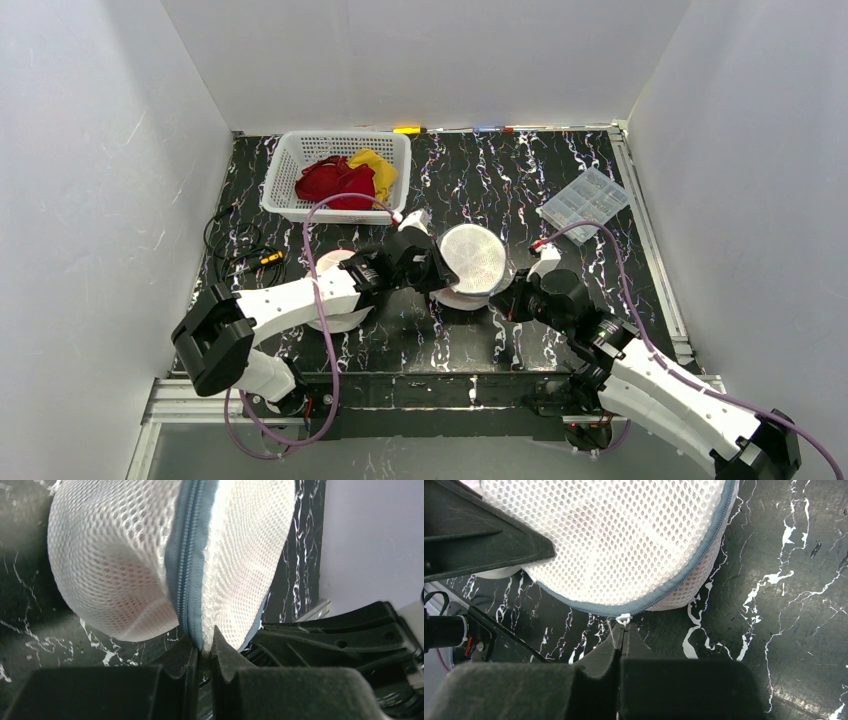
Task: Unzip the laundry bag and remove the bra
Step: Unzip the laundry bag at the center of the board.
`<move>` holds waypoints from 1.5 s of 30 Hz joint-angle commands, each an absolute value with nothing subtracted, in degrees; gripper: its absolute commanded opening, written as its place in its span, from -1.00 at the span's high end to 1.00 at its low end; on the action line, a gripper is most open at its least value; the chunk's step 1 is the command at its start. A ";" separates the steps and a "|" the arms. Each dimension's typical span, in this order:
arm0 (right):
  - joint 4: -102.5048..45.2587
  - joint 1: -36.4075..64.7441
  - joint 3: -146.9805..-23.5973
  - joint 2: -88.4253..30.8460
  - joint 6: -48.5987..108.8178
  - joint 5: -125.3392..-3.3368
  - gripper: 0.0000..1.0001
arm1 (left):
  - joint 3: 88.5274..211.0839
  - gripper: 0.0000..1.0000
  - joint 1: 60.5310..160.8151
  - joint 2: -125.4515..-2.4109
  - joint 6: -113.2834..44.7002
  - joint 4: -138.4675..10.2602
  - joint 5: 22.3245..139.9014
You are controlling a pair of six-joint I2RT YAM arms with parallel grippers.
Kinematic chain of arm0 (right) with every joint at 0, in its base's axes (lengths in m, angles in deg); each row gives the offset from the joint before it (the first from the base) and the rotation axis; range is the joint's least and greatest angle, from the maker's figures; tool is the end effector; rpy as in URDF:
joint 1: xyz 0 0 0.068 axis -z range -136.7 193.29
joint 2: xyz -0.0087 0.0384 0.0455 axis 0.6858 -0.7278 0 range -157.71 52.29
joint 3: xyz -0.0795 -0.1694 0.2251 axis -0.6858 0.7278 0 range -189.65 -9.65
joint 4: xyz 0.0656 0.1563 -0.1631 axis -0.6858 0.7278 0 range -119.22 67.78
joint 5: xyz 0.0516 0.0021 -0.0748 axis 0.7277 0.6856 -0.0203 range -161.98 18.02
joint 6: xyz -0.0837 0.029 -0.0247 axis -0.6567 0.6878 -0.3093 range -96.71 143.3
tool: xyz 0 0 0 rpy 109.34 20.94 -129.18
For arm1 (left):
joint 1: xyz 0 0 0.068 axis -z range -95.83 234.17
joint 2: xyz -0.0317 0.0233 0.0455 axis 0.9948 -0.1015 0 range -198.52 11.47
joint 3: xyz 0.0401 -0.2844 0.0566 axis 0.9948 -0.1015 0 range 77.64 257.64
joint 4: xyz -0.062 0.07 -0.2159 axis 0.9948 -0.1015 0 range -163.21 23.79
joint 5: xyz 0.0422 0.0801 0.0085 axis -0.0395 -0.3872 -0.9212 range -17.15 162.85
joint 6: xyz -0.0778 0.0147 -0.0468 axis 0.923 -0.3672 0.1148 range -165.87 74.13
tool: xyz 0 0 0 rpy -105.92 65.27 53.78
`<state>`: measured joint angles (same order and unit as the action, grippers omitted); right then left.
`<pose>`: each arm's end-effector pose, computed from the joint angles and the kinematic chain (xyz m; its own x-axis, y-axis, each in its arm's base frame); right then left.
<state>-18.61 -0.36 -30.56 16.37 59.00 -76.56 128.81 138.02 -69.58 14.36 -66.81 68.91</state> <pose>0.1170 0.1026 0.2146 -0.6253 0.2075 -0.7523 -0.3338 0.8002 0.4982 0.1984 -0.2618 0.2592 -0.8175 -0.3491 -0.4581 0.1228 0.6715 -0.7308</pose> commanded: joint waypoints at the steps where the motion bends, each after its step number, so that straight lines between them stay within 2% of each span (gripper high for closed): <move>1: -18.14 -0.39 -33.76 19.57 56.86 -77.26 0.97 | 130.33 1.00 136.70 -67.99 1.55 -62.55 74.31; 5: -18.87 -0.47 -34.27 20.21 56.34 -74.07 0.97 | 138.18 1.00 133.47 -70.21 -7.76 -68.71 85.95; 11: -20.61 -0.80 -34.49 20.61 57.16 -72.33 0.97 | 141.88 1.00 127.11 -75.03 -10.20 -68.30 107.95; 13: -21.93 -0.90 -33.72 20.25 57.73 -70.50 0.97 | 142.64 1.00 126.50 -77.45 -10.00 -67.99 111.18; 17: -25.16 -1.47 -31.90 18.92 59.60 -70.09 0.97 | 141.79 0.83 126.45 -82.17 -6.51 -62.43 114.47; 22: -26.33 -2.13 -31.29 18.02 61.43 -71.68 0.97 | 141.30 0.52 126.41 -83.97 -5.18 -61.81 110.17; 28: -26.55 -2.19 -30.07 18.28 62.74 -74.28 0.97 | 137.24 0.07 126.45 -76.62 -1.21 -67.32 96.20; 30: -26.50 -2.26 -29.50 18.34 62.76 -74.32 0.97 | 135.66 -0.25 126.41 -73.67 3.42 -71.84 90.57; 34: -26.79 -2.25 -28.89 17.47 62.08 -74.41 0.97 | 131.81 -0.34 126.67 -69.40 10.47 -75.93 88.27; 37: -27.78 -2.29 -28.68 16.54 61.82 -74.45 0.97 | 124.94 -0.59 129.15 -64.14 18.62 -72.93 83.45; 40: -28.73 -2.34 -28.71 15.49 61.76 -74.20 0.97 | 118.98 -0.70 132.95 -60.24 27.41 -65.75 78.12; 45: -31.52 -2.52 -28.50 14.20 61.83 -73.34 0.97 | 119.73 -0.71 137.55 -61.69 32.05 -62.62 70.96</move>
